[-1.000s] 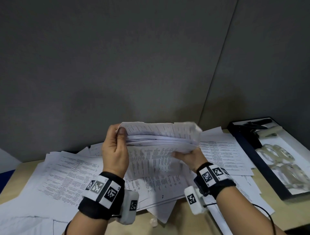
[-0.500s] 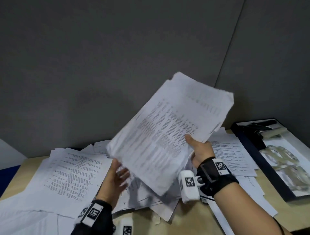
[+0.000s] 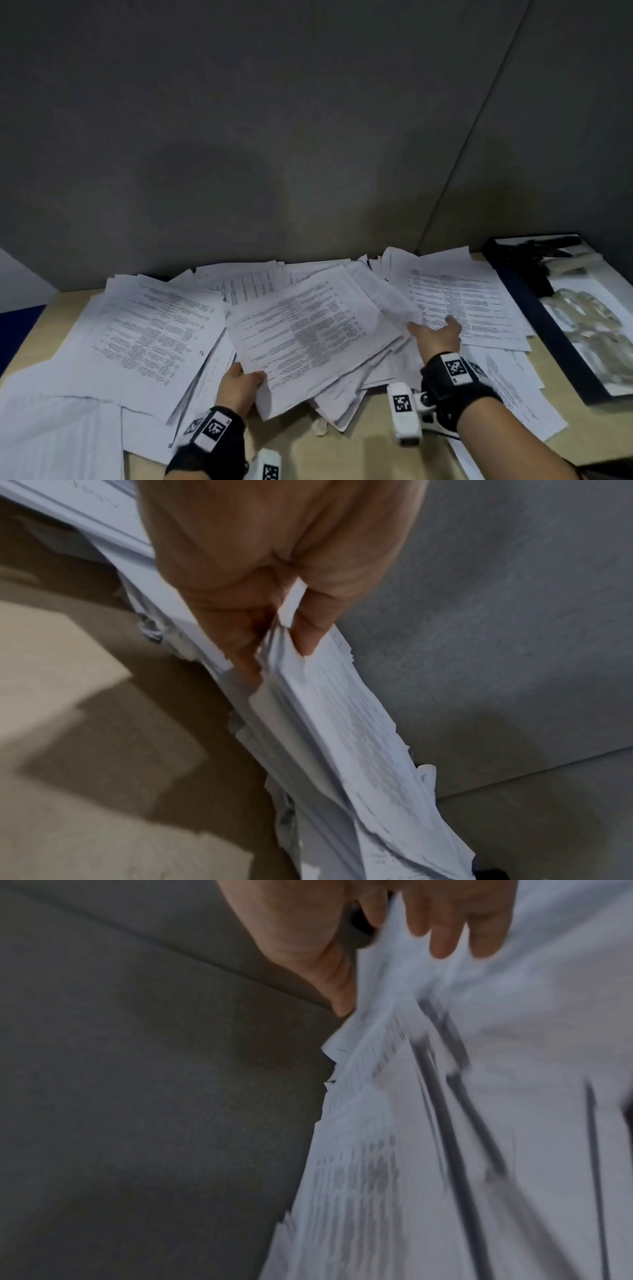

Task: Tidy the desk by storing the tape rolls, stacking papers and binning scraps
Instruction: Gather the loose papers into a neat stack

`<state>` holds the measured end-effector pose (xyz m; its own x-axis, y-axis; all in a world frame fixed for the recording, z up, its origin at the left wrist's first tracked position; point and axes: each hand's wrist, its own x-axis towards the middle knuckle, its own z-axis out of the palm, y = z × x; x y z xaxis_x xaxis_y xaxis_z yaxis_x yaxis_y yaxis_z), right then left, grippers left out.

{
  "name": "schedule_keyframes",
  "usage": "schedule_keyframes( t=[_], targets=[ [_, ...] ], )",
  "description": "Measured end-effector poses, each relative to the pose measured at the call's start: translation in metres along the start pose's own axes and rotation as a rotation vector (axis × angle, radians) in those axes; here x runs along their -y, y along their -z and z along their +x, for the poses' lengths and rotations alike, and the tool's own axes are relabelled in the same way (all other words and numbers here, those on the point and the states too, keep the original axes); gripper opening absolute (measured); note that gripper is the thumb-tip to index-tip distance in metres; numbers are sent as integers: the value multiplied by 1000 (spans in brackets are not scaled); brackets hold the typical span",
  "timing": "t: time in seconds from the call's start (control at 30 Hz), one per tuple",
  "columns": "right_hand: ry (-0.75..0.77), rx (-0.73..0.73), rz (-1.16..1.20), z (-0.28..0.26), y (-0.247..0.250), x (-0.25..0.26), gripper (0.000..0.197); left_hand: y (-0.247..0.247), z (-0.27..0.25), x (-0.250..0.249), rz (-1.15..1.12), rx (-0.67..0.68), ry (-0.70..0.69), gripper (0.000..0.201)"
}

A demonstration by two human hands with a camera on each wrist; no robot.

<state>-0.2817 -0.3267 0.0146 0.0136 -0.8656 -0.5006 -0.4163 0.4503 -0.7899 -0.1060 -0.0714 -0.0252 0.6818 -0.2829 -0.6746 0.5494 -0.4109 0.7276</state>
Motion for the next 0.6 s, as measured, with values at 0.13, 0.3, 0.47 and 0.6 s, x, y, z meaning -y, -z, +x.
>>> schedule_keyframes(
  t=[0.13,0.3,0.47,0.6],
  targets=[
    [216,82,-228,21,-3,15,41,-2,3,5,-66,-35,15,19],
    [273,284,-584,36,-31,27,36,-3,22,17,-67,-142,-18,45],
    [231,463,-664,41,-47,27,50,-20,-9,-2,-63,-222,-64,29],
    [219,589,-591,44,-53,35,48,-25,-3,-1,-62,-193,-56,17]
  ],
)
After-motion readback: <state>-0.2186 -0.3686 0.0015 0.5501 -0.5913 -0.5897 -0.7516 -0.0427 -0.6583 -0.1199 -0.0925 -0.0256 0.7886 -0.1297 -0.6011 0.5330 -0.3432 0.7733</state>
